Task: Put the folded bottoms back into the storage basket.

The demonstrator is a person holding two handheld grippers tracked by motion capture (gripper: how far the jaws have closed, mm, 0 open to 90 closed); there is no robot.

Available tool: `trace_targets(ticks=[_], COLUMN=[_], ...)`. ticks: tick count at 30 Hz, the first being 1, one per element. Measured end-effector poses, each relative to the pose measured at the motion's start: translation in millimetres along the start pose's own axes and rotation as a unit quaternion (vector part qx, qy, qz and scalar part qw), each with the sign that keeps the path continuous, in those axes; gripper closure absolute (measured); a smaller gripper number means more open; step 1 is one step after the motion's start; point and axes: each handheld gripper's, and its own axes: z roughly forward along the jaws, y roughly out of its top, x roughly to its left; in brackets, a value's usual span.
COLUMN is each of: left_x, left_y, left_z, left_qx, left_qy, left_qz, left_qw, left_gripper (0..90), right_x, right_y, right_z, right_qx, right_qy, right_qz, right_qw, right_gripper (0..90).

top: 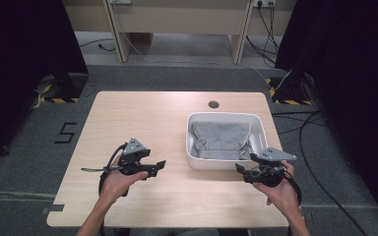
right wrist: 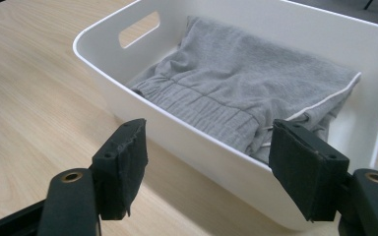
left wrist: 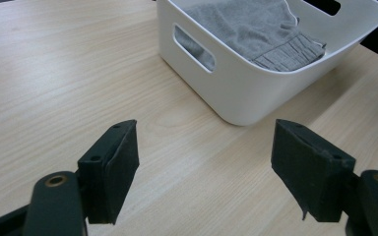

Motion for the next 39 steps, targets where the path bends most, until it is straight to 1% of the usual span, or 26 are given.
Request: trace_targets(ticks=[1, 4, 7, 8, 10, 11, 14, 15, 20, 23, 25, 27, 28, 30, 31, 32, 35, 39], left_x=[0.0, 1.0, 2.7, 2.9, 3.1, 4.1, 5.1, 6.2, 6.7, 6.1, 5.8, 5.7, 5.7, 5.7, 5.7, 5.6, 6.5, 7.9], left_y=[-1.1, -6.6, -11.8, -13.6, -15.5, -19.5, -24.0, -28.4, -37.1, -40.5, -43.2, -45.9, -47.4, -50.8, -52.7, -54.9, -61.4, -68.7], left_z=[-0.3, -1.2, -2.3, -2.6, -2.8, -3.2, -2.6, -2.0, -2.6, -3.3, -2.9, -2.0, -1.4, -0.3, 0.3, 0.8, 1.2, 1.1], left_qx=[-0.001, -0.003, -0.004, -0.005, -0.007, -0.007, -0.004, -0.001, -0.003, -0.001, -0.001, 0.001, 0.001, 0.003, 0.005, 0.006, 0.009, 0.011], left_qy=[0.000, 0.000, 0.002, 0.003, 0.006, 0.008, 0.007, 0.008, 0.007, 0.012, 0.013, 0.014, 0.015, 0.016, 0.015, 0.016, 0.013, 0.017], left_qz=[0.000, -0.004, -0.008, -0.009, -0.009, -0.010, -0.011, -0.012, -0.017, -0.012, -0.013, -0.012, -0.011, -0.011, -0.011, -0.013, -0.015, -0.017], left_qw=[1.0000, 1.0000, 1.0000, 0.9999, 0.9999, 0.9999, 0.9999, 0.9999, 0.9998, 0.9999, 0.9998, 0.9998, 0.9998, 0.9998, 0.9998, 0.9998, 0.9998, 0.9997], left_gripper=[25.3, 25.3, 25.2, 25.2, 25.2, 25.3, 25.2, 25.2, 25.2, 25.3, 25.3, 25.3, 25.3, 25.3, 25.2, 25.3, 25.3, 25.3], right_x=[0.8, 1.5, 3.5, 3.5, 4.3, 5.2, 5.6, 5.7, 5.3, 5.1, 4.9, 5.5, 4.9, 5.6, 6.4, 6.1, 5.7, 5.4], right_y=[-1.5, -5.5, -8.5, -9.4, -10.4, -12.6, -16.5, -18.1, -28.2, -33.8, -37.2, -40.5, -41.9, -45.2, -46.8, -48.4, -53.0, -58.5], right_z=[-1.7, -5.9, -10.4, -11.5, -12.8, -15.2, -17.2, -18.0, -16.7, -15.5, -14.9, -14.1, -14.0, -13.3, -13.3, -12.7, -12.4, -11.1], right_qx=[-0.002, -0.008, -0.007, -0.009, -0.010, -0.013, -0.014, -0.011, -0.008, -0.006, -0.006, -0.007, -0.007, -0.007, -0.004, -0.005, -0.003, -0.004], right_qy=[0.000, 0.000, -0.003, -0.005, -0.006, -0.008, -0.009, -0.011, -0.013, -0.015, -0.016, -0.014, -0.015, -0.017, -0.017, -0.018, -0.017, -0.021], right_qz=[0.003, 0.000, -0.001, -0.004, -0.003, -0.002, 0.000, 0.000, 0.003, 0.004, 0.006, 0.013, 0.007, 0.007, 0.011, 0.008, 0.009, 0.011], right_qw=[1.0000, 1.0000, 1.0000, 0.9999, 0.9999, 0.9999, 0.9999, 0.9999, 0.9999, 0.9999, 0.9998, 0.9998, 0.9998, 0.9998, 0.9998, 0.9998, 0.9998, 0.9997], right_gripper=[31.4, 31.2, 30.9, 30.9, 30.9, 30.9, 30.7, 30.7, 30.7, 30.7, 30.7, 30.7, 30.7, 30.5, 30.5, 30.5, 30.1, 28.4])
